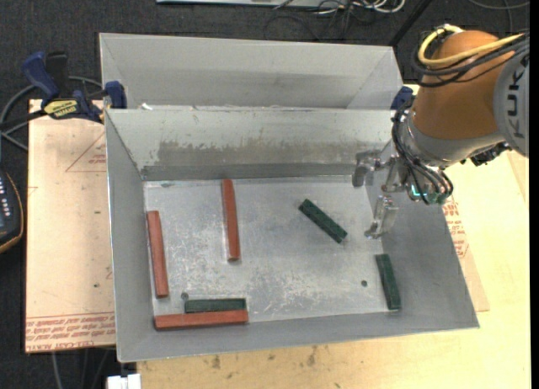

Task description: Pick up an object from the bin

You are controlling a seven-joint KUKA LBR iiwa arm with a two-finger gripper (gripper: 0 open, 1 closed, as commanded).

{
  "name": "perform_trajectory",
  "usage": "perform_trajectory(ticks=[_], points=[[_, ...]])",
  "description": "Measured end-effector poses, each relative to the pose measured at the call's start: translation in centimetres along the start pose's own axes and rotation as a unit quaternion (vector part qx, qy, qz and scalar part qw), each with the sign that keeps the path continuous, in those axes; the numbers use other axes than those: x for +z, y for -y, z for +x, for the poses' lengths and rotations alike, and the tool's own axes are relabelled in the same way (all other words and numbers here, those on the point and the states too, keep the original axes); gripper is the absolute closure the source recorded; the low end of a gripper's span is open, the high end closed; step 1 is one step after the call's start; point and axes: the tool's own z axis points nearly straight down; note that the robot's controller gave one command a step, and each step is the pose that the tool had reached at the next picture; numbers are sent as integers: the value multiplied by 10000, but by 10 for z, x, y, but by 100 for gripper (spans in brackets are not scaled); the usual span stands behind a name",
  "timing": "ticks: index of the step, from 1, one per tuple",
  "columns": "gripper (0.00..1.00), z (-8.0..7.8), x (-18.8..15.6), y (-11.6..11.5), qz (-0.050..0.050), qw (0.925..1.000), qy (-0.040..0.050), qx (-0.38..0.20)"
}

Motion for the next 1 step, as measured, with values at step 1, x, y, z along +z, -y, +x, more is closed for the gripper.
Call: perform_trajectory(ticks=[1], points=[[0, -44, 91, -49, -6, 9925, 21, -1220]])
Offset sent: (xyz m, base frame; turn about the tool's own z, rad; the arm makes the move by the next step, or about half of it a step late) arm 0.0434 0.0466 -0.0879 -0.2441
